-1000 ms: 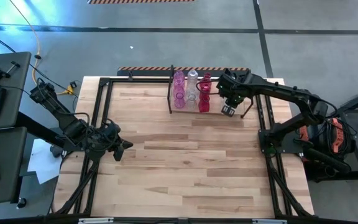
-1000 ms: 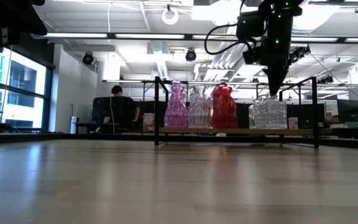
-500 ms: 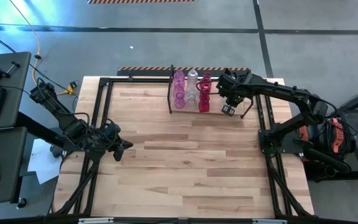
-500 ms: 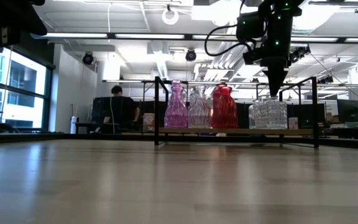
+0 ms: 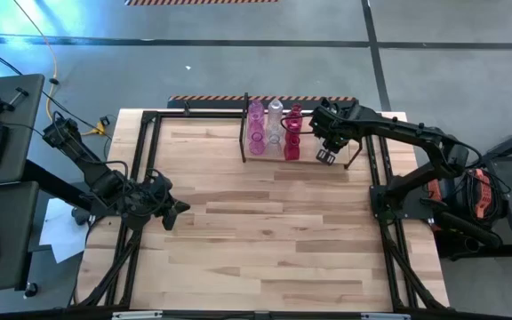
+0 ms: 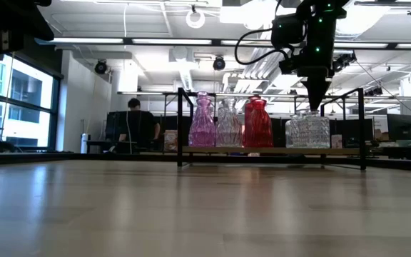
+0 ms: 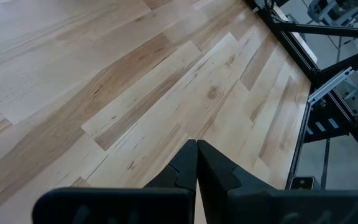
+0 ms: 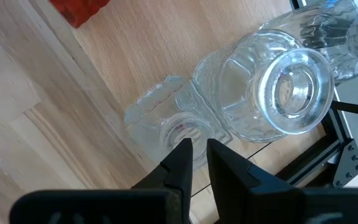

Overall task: Sort vases onto shelf
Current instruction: Align the transparent vase with the other transparent vase on the shelf, then return to Home Position

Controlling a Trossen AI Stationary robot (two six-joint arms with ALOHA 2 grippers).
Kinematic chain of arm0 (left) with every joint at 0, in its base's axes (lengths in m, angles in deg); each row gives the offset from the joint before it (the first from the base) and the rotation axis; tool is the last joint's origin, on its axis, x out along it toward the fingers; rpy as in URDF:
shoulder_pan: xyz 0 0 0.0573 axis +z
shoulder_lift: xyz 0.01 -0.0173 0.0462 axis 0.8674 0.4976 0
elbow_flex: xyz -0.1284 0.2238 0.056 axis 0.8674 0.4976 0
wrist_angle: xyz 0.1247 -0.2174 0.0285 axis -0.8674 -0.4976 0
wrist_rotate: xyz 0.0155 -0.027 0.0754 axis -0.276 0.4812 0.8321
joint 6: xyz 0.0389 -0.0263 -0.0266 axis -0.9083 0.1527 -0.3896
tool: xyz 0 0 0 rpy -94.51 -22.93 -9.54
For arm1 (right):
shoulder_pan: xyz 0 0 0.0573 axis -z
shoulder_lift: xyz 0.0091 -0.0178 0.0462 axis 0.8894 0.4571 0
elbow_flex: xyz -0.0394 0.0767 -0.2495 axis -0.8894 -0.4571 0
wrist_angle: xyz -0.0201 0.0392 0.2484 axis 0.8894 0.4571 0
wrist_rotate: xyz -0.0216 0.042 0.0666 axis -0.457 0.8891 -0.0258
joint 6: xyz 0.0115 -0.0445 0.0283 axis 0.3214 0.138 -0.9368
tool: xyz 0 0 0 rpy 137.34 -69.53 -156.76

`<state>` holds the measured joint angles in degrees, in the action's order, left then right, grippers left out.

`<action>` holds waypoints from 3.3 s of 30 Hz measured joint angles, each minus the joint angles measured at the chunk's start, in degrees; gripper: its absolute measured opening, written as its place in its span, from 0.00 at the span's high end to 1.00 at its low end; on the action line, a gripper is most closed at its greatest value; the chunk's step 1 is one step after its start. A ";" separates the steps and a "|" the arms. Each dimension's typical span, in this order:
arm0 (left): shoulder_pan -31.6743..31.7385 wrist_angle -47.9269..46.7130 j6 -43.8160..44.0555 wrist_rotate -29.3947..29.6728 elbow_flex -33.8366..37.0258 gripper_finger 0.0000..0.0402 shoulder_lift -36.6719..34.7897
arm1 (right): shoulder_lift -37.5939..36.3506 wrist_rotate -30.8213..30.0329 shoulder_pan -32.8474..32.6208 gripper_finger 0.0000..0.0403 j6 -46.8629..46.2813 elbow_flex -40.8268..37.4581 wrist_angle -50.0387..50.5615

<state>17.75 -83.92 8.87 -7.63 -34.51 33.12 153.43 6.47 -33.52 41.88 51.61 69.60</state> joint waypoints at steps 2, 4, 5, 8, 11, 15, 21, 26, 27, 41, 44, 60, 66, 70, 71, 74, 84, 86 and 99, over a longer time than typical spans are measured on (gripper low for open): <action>0.00 0.00 0.00 0.00 0.00 1.00 0.00 | 0.00 0.00 0.00 0.88 -0.02 0.00 0.01; 0.00 0.00 0.00 0.00 0.00 1.00 0.00 | 0.00 0.00 0.00 0.88 -0.02 0.00 0.00; 0.00 0.00 0.00 0.00 0.00 1.00 -0.01 | 0.00 0.00 0.00 0.88 -0.02 0.00 0.02; 0.00 0.00 -0.04 0.00 0.00 1.00 0.00 | 0.00 -0.02 0.00 0.88 -0.02 0.00 0.02; 0.00 0.00 -0.04 0.00 0.00 1.00 0.00 | -0.01 -0.02 -0.02 0.88 -0.03 0.00 0.02; 0.00 -0.02 -0.07 0.00 0.00 1.00 -0.02 | -0.02 0.00 -0.02 0.88 -0.24 0.39 0.73; 0.00 -0.04 -0.11 -0.02 0.00 1.00 -0.02 | 0.00 -0.59 -0.02 0.88 0.17 3.66 2.41; 0.00 -0.07 -0.20 0.03 0.00 1.00 0.00 | -0.02 -0.61 -0.03 0.88 0.25 4.65 2.16; 0.00 -0.07 -0.20 0.04 0.00 1.00 0.00 | -0.02 -0.63 -0.04 0.88 0.22 4.74 2.31; 0.00 -0.03 -0.22 0.50 0.00 1.00 0.00 | -12.85 -2.00 -5.75 0.88 -4.89 4.94 -5.49; 0.00 -0.04 -0.22 0.78 0.00 1.00 0.00 | -19.35 -2.17 -8.46 0.88 -9.55 4.94 -7.87; 6.35 0.46 -2.14 0.71 0.00 1.00 0.00 | -35.93 -8.53 -28.34 0.88 -26.52 4.95 -4.84; 12.00 -1.76 -6.44 -1.64 -0.04 1.00 -0.93 | -41.81 -15.99 -31.36 0.88 -25.90 4.92 -3.86; 15.94 -4.11 -9.45 -1.78 -0.04 1.00 -2.62 | -50.17 -19.39 -31.32 0.88 -30.27 3.50 -0.27; 17.11 -4.13 -11.02 -2.33 0.20 1.00 -3.11 | -52.38 -19.46 -31.32 0.88 -31.64 2.68 0.16; 21.27 -2.30 -15.63 -5.64 2.05 1.00 -4.97 | -58.11 -18.53 -31.32 0.88 -35.29 -0.69 0.55; 44.82 26.53 -40.99 -37.67 14.17 1.00 -7.85 | -67.22 -13.26 -31.32 0.88 -38.51 -14.82 -6.80; 50.42 31.69 -43.40 -42.10 15.24 1.00 -6.71 | -67.76 -13.21 -31.32 0.88 -37.23 -16.76 -9.76; 76.04 34.00 -49.72 -59.64 17.53 1.00 -4.22 | -78.51 -13.69 -31.32 0.88 -30.84 -19.65 -12.55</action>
<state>93.79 -49.92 -40.85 -67.27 -16.98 28.90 74.91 -7.23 -64.84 11.04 31.97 57.05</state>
